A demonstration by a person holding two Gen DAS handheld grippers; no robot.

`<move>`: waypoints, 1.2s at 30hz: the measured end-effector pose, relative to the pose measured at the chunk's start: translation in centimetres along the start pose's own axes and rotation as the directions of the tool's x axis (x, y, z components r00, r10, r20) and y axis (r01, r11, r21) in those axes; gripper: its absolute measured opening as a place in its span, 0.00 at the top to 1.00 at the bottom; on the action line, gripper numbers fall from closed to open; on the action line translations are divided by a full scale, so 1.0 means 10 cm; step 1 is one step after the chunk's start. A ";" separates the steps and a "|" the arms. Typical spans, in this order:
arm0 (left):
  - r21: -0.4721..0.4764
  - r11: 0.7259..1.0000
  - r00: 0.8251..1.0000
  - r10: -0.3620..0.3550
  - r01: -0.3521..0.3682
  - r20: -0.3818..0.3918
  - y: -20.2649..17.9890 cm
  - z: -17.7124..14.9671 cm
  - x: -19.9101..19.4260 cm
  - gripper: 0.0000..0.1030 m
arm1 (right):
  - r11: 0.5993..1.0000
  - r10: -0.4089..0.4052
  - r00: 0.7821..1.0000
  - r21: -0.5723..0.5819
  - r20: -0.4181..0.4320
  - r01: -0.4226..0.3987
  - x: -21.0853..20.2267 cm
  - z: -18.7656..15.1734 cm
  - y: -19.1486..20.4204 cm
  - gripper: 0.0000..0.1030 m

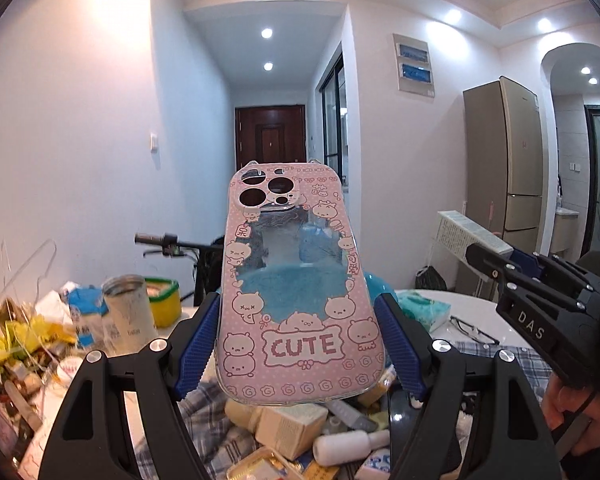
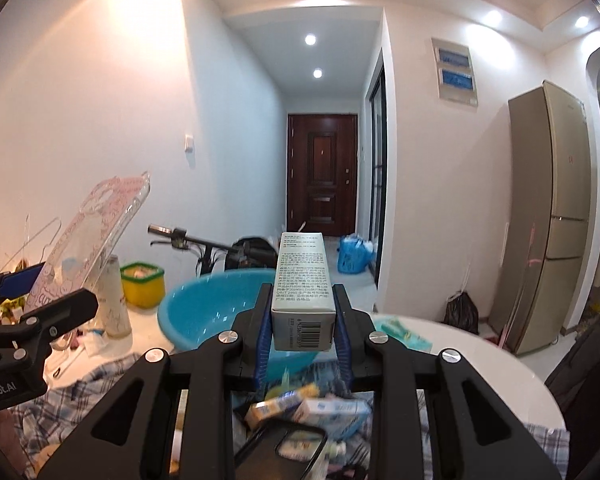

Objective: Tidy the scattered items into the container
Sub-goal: 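Carry the phone case and medicine box up toward the blue basin with both tools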

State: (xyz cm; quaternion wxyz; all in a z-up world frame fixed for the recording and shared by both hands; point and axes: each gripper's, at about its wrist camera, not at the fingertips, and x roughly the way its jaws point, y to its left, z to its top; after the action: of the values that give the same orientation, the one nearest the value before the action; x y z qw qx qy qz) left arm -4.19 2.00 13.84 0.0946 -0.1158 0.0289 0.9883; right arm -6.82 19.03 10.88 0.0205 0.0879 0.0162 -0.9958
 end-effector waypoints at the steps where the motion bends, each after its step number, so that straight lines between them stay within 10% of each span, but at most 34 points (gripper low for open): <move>1: 0.003 1.000 1.000 0.004 -0.004 0.009 0.00 0.03 -0.01 0.24 | 1.000 -0.003 1.000 0.002 0.009 0.003 0.00 0.03 -0.01 0.74; 36: -0.077 0.996 0.980 0.058 -0.044 0.191 0.25 1.06 0.08 0.24 | 0.998 0.005 0.970 0.062 0.244 -0.021 -0.06 1.13 -0.02 0.74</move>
State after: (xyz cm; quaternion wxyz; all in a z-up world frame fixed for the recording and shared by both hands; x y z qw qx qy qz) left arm -7.76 0.51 24.00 0.0673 -0.0221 -0.0134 0.9974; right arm -8.22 18.89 22.09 0.0261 -0.0344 -0.0192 -0.9989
